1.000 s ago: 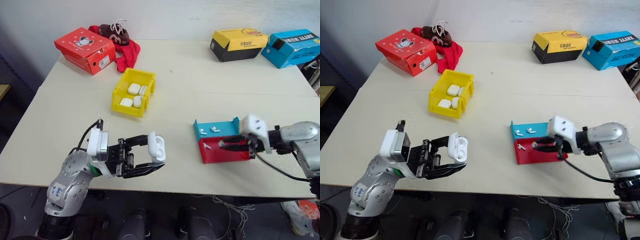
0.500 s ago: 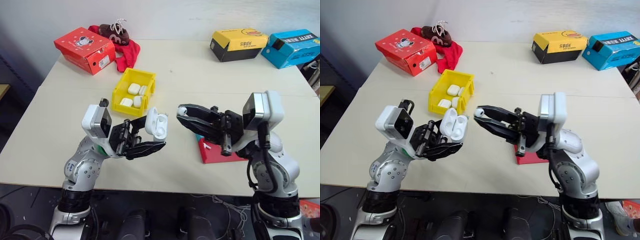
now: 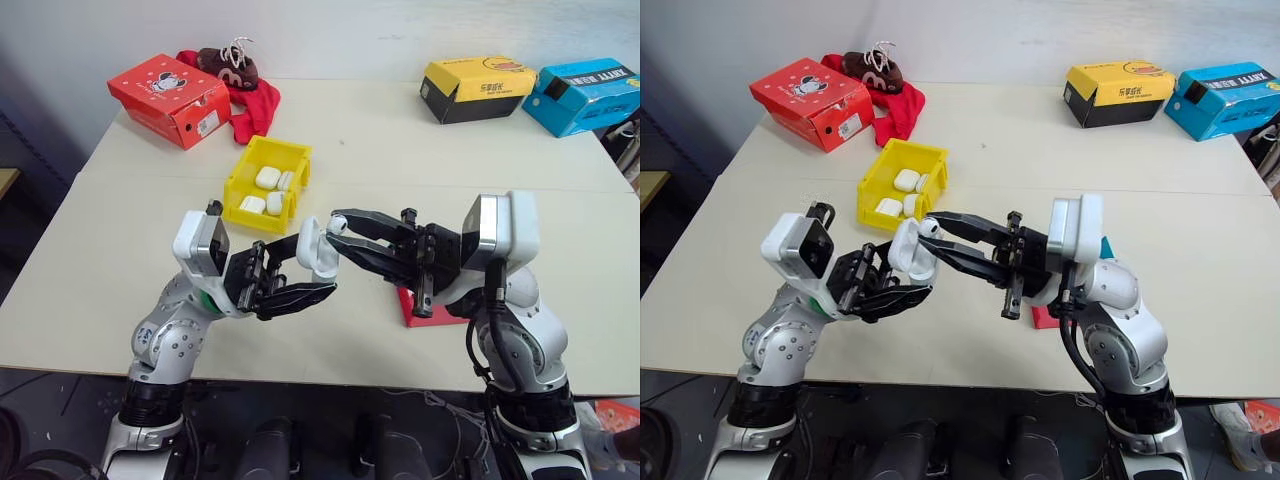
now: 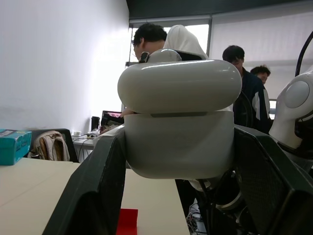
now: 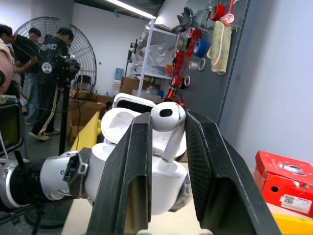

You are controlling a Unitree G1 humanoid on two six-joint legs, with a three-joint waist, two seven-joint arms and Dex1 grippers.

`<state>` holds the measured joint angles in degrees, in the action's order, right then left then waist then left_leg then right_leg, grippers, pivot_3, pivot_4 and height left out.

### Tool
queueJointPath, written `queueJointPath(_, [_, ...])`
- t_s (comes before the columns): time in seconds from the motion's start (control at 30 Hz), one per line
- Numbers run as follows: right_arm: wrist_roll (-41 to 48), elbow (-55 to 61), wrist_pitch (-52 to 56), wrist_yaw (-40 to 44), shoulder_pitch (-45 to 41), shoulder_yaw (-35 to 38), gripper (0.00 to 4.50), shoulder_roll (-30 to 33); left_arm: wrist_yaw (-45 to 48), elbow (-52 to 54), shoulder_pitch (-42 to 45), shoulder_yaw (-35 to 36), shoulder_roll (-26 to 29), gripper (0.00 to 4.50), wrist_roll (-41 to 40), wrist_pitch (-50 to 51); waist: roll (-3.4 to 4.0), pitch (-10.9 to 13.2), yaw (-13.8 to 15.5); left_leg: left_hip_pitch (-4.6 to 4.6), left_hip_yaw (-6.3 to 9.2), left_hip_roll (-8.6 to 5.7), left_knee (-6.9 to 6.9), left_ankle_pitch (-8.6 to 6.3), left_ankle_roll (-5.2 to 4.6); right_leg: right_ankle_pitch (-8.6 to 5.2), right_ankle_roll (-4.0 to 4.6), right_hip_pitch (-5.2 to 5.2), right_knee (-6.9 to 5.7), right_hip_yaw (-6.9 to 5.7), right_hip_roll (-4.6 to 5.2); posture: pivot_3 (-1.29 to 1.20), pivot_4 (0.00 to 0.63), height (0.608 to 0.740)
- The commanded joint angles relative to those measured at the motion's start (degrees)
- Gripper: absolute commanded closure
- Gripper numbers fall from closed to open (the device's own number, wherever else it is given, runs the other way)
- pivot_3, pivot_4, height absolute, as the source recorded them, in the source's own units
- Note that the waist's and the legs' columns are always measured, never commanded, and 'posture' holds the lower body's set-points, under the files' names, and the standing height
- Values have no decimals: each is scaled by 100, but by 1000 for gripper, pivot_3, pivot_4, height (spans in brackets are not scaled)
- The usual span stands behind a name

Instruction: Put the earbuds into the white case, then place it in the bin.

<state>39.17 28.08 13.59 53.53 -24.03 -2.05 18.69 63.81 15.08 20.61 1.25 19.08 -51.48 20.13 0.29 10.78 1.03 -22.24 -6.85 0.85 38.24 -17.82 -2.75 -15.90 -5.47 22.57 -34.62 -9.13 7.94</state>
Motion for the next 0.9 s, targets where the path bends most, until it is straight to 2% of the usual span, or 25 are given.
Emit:
queueJointPath(0.03, [-57, 19, -69, 9, 46, -24, 3628, 104, -30, 211, -41, 14, -22, 1728, -5, -18, 0, 0, -2, 0, 0, 0, 0, 0, 0, 0, 0, 0, 0, 0, 0, 0, 150, 740])
queueJointPath(0.43, [-137, -207, 61, 340, 46, -251, 3628, 401, -36, 211, -29, 26, -152, 1728, 176, -121, 0, 0, -23, 0, 0, 1, -1, 0, 0, 0, 0, 1, 2, 0, 2, 0, 150, 740])
queueJointPath(0.57, [118, -183, 486, 299, 33, -288, 3628, 531, -51, 225, -26, 18, -216, 1728, 217, -154, 0, 0, -27, 0, 0, 2, -1, 0, 0, 0, 0, 1, 2, 0, 2, 0, 150, 740])
queueJointPath(0.67, [253, -145, 631, 295, 38, -229, 2916, 617, -36, 200, -14, 28, -263, 1728, 263, -190, 0, 0, -24, -1, 1, 2, -1, 0, -1, 0, 0, 0, 2, -1, 4, 0, 150, 740])
queueJointPath(0.8, [348, -75, 579, 204, 40, 61, 1627, 725, -1, 216, -91, 91, -244, 1728, 294, -243, 0, 0, -25, -1, 1, 2, -1, -1, -1, 0, 0, 0, 3, -1, 9, 0, 150, 740])
queueJointPath(0.9, [893, 116, 881, -13, 302, 800, 582, 1075, 89, 197, -425, 316, 1, 1728, 334, -288, -1, 0, -23, -1, 2, 2, -3, -1, -2, 0, 0, 0, 6, -2, 21, 0, 150, 740])
